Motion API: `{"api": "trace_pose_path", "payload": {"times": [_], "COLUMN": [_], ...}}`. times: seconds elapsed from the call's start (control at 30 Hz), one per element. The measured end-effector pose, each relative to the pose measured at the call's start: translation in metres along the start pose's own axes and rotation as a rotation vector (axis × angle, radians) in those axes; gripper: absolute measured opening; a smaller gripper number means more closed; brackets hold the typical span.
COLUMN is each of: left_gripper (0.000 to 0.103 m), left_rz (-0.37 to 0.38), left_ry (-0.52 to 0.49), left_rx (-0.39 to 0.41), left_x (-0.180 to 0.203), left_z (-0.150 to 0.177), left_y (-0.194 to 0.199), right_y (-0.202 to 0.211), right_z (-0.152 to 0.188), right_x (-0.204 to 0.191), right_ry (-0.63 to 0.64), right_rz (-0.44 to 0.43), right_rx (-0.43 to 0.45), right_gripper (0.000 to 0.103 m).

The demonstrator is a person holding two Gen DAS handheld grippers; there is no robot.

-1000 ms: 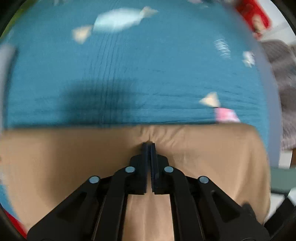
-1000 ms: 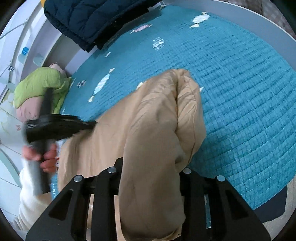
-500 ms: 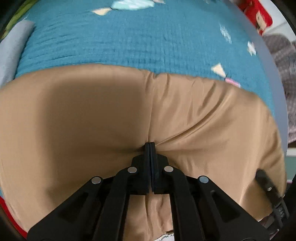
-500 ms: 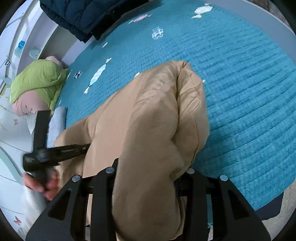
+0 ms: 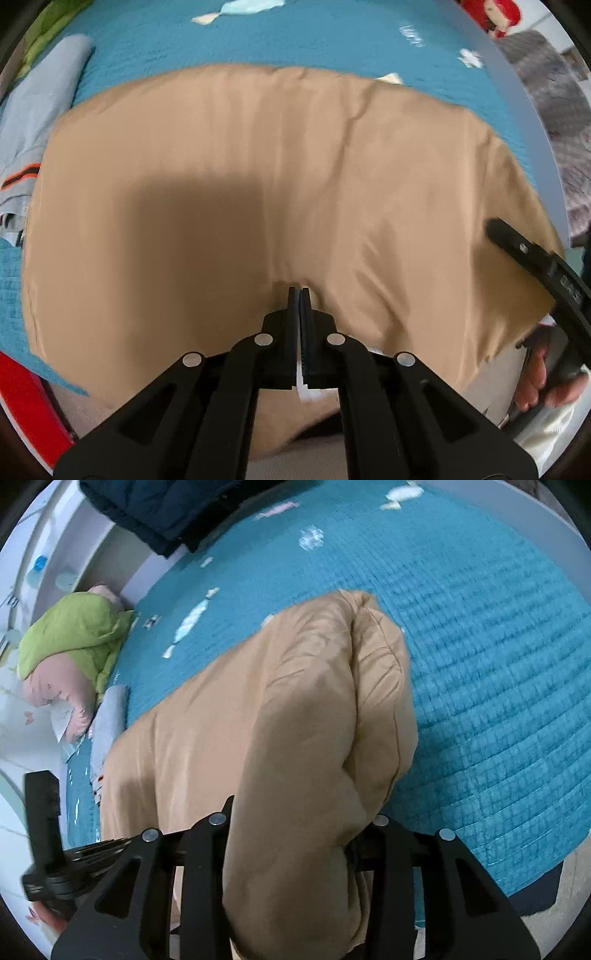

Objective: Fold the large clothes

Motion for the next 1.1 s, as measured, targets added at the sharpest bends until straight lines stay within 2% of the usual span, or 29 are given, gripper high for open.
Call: {"api": "trace_pose_path", "payload": {"times": [0.03, 0.13, 0.2, 0.27, 0.3, 0.37, 0.5, 0.57, 0.7, 0.87, 0.97, 1.03, 1.1], "left_gripper": [0.003, 0.003, 0.003, 0.002, 0.002, 0.002, 0.002, 0.002, 0.002, 0.002, 0.003, 0.003, 0.004], "left_rz": [-0.044, -0.017, -0.023, -0.038, -0.035, -0.040, -0.003, 0.002, 0.006, 0.053, 0.108, 0.193, 0.205], "left_ry": [-0.006, -0.005, 0.007, -0.001, 0.014, 0.001, 0.028, 0.025, 0.013, 0.015, 0.049, 0.054, 0.058], "left_rx": [0.033, 0.093, 0.098, 0.045, 0.051, 0.060, 0.053, 0.054, 0.071, 0.099, 0.099, 0.154, 0.214], "left_x": [0.003, 0.007, 0.008, -0.002, -0.006, -0.007, -0.014, -0.016, -0.025, -0.035, -0.049, -0.062, -0.078], "left_z": [0.000, -0.010, -0.019, -0.021, -0.021, -0.027, -0.027, -0.028, -0.022, -0.020, -0.014, -0.007, 0.002], "left_y": [0.008, 0.019, 0.010, -0.020, -0.033, -0.026, -0.025, -0.023, -0.032, -0.030, -0.005, 0.021, 0.047], "right_y": [0.003, 0.008, 0.012, 0.013, 0.012, 0.017, 0.036, 0.045, 0.053, 0.050, 0.052, 0.051, 0.046], "right_z": [0.000, 0.001, 0.002, 0.002, 0.002, 0.001, 0.001, 0.003, 0.006, 0.016, 0.020, 0.022, 0.028], "right_x": [0.001, 0.000, -0.001, -0.002, -0.002, -0.010, -0.043, -0.067, -0.110, -0.155, -0.179, -0.190, -0.205], "right_ry": [-0.010, -0.022, -0.022, -0.027, -0.036, -0.026, 0.073, 0.155, 0.279, 0.439, 0.514, 0.549, 0.601], "right_rz": [-0.005, -0.019, -0.019, -0.031, -0.046, -0.047, -0.139, -0.147, -0.206, -0.228, -0.241, -0.228, -0.212], "right_rx": [0.004, 0.014, 0.030, 0.051, 0.053, 0.087, 0.144, 0.161, 0.143, 0.102, 0.089, 0.082, 0.062], "right_gripper": [0.034, 0.034, 0.034, 0.033, 0.032, 0.029, 0.028, 0.028, 0.028, 0.028, 0.028, 0.028, 0.028]}}
Point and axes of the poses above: each gripper's, at about its wrist camera, not at the fingertips, and y roughly against the way its jaws point, x to its right, z to its underside, the point moved 1 cm from there along -y, roughly the way its jaws point, and after that the axes turned 3 degrees about -y, right-handed, at the moved point
